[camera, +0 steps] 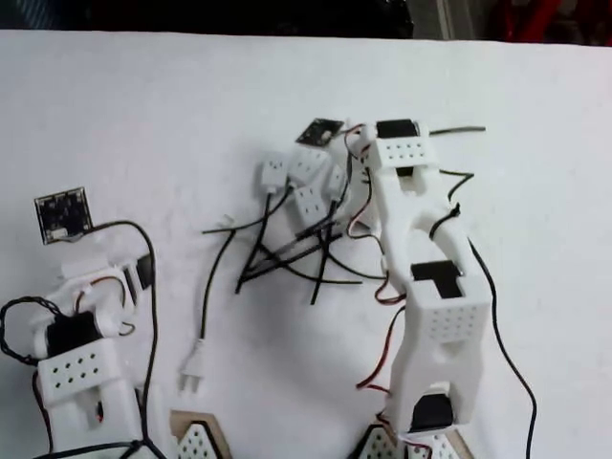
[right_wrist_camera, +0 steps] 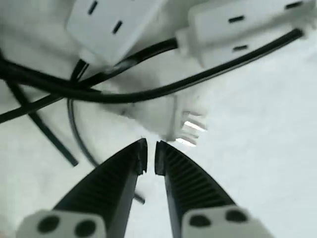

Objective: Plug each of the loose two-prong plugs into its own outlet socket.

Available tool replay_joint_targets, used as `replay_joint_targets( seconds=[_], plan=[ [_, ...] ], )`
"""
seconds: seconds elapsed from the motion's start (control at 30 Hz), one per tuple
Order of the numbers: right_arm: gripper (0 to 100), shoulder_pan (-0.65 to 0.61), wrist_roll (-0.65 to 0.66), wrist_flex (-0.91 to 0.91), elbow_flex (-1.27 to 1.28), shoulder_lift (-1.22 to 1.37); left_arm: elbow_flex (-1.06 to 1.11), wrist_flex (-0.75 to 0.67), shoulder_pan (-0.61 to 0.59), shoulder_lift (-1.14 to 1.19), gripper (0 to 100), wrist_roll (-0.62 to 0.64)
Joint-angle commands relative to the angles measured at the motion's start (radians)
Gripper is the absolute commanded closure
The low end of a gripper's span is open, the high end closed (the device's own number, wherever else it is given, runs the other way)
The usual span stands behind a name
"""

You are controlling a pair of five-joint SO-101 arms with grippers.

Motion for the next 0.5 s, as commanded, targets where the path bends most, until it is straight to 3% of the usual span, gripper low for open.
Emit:
replay_joint_targets(
  seconds=[0.0,0.17,0.37,0.47],
  plan=[
    [96.8,-0.016,0.008,0.133,-0.025,-0.094,-0.003,-0.021,-0.004,-0.018,72,-0.011],
    [94.3,-0.038,-0.034,0.194,-0.023,-0.166,-0.003,-0.021,-0.004,-0.018,72,-0.011],
    [72.0,-0.104,-0.061,0.180,-0.021,-0.188,-0.003,-0.021,-0.004,-0.018,72,-0.011],
    [70.0,-0.131,-0.061,0.114,-0.002,-0.168,-0.003,-0.021,-0.004,-0.018,72,-0.011]
  ],
)
